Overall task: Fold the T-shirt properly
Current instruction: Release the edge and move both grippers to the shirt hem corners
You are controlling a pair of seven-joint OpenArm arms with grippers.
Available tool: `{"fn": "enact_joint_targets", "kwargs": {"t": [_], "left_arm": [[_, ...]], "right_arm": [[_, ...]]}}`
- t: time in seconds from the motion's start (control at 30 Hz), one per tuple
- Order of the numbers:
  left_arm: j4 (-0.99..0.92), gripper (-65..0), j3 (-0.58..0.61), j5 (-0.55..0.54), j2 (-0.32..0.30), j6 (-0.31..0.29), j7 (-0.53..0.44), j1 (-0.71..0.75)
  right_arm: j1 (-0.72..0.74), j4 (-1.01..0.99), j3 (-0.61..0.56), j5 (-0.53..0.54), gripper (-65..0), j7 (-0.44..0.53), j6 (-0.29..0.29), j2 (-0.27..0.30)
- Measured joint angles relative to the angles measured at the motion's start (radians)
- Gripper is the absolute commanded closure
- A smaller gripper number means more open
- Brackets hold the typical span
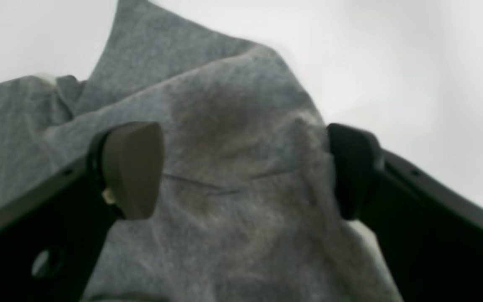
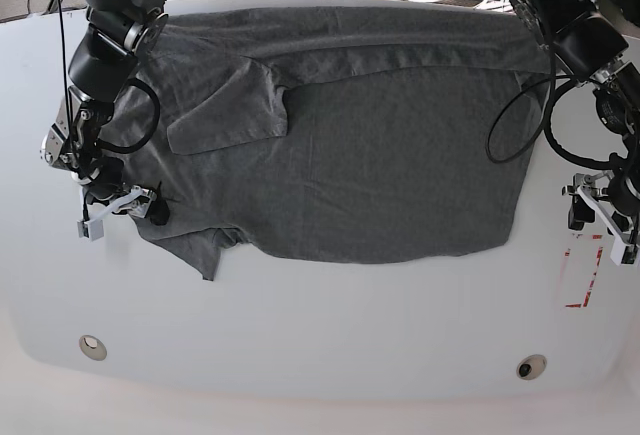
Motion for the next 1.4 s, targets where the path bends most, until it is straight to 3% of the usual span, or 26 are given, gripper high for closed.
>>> {"fn": "enact_joint_targets", "kwargs": {"t": [0.13,0.33,0.4,0.57,0.77,0.9,1.4], "left_arm": [[-0.084,-44.0,0.004,0.0,-0.002,0.0,-0.08,-0.002],[-0.239,-52.2,0.079,0.004,-0.017,-0.002,-0.144,-0.027],[-0.299,-52.2,0.081,0.004,-0.017,0.002,-0.182,-0.055],[-0.48,-52.2,0.081,-0.004,-0.026,0.05,-0.292,-0.146],[-0.709,-52.2,0.092,0.004,-0.024,0.055,-0.361,-0.222],[-0.842,-52.2,0.163,0.007,-0.01,0.056,-0.424,-0.247],[-0.88,-52.1,0.248,-0.002,0.028,0.054,-0.446,-0.249]], "right_arm": [[0.001,0.004,-0.021,0.0,-40.9,-0.004,0.0,-0.011],[0.0,0.003,-0.077,-0.01,-9.4,0.0,0.002,-0.014],[-0.002,0.002,-0.094,-0.016,-4.3,0.002,0.003,-0.016],[-0.002,0.002,-0.131,-0.015,-5.4,0.008,0.002,-0.014],[0.003,0.001,-0.14,-0.018,-5.4,0.008,0.002,-0.017],[0.002,0.001,-0.14,-0.018,-5.4,0.008,0.002,-0.016],[0.011,0.001,-0.14,-0.024,-5.4,0.002,0.003,-0.018]]}}
